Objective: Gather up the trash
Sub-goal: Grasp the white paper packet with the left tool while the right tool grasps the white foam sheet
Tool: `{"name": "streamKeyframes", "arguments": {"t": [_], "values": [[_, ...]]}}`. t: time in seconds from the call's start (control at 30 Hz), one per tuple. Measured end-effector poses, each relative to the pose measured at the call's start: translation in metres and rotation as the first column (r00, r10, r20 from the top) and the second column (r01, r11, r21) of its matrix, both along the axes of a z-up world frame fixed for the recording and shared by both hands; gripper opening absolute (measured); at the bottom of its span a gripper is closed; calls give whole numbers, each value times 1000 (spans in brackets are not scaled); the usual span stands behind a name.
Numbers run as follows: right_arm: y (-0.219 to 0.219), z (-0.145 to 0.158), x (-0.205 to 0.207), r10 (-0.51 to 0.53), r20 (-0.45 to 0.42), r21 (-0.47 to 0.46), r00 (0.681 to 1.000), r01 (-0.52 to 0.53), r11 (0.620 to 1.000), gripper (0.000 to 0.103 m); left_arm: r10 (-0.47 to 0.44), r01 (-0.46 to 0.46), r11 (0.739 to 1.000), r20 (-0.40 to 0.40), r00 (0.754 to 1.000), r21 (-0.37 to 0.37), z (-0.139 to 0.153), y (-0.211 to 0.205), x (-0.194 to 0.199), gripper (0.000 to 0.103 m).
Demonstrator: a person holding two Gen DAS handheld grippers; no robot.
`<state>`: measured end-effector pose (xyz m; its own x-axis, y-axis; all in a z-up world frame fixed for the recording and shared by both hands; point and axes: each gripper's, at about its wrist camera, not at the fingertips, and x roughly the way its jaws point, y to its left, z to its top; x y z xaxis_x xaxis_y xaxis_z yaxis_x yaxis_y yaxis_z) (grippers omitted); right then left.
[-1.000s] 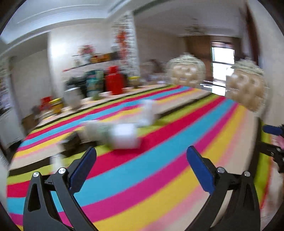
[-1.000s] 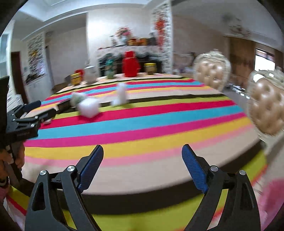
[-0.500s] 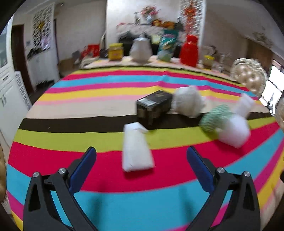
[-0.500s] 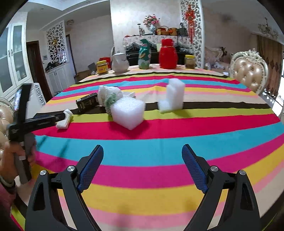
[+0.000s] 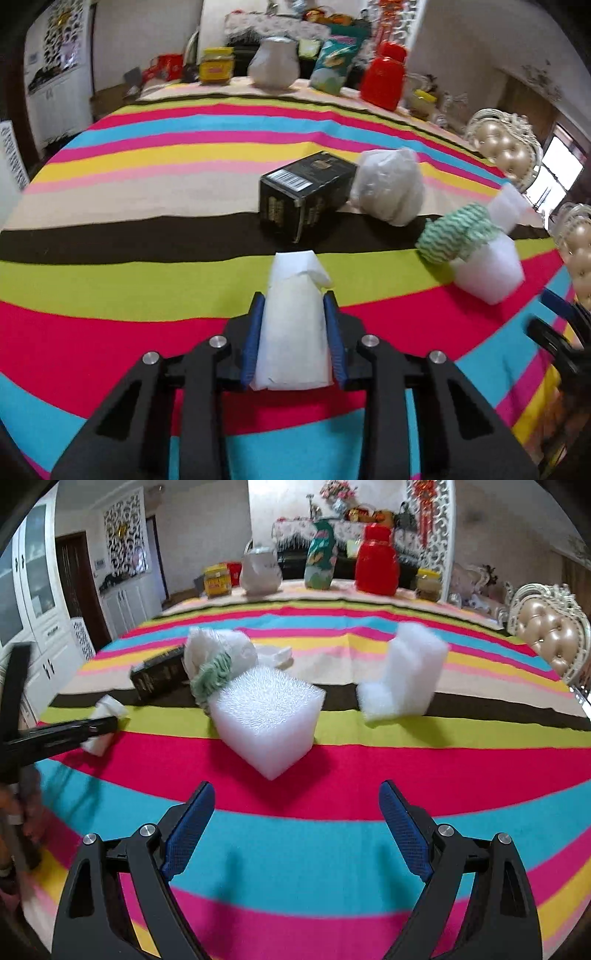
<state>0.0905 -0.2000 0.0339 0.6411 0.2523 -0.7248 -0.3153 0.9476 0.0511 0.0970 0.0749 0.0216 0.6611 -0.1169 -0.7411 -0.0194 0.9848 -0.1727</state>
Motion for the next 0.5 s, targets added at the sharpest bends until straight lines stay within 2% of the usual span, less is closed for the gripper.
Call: {"name": "streamKeyframes", "arguments": {"t": [0.13,0.23,0.43,0.5], "values": [[15,-11,28,41,-56,-16,998,-41,999,85,-37,39,999,100,994,-13,13,-3,-11,31],[27,-10,42,72,-47,-36,996,-74,997,85,-54,61,997,131,990,-51,15,-1,-13,31],[46,-14,64,111,-46,-110,993,-116,987,85,-49,61,996,175,983,-65,20,4,-11,31],[46,-13,65,117,-48,-103,992,-121,987,76,-60,71,996,182,982,-57,21,1,-11,31]]}}
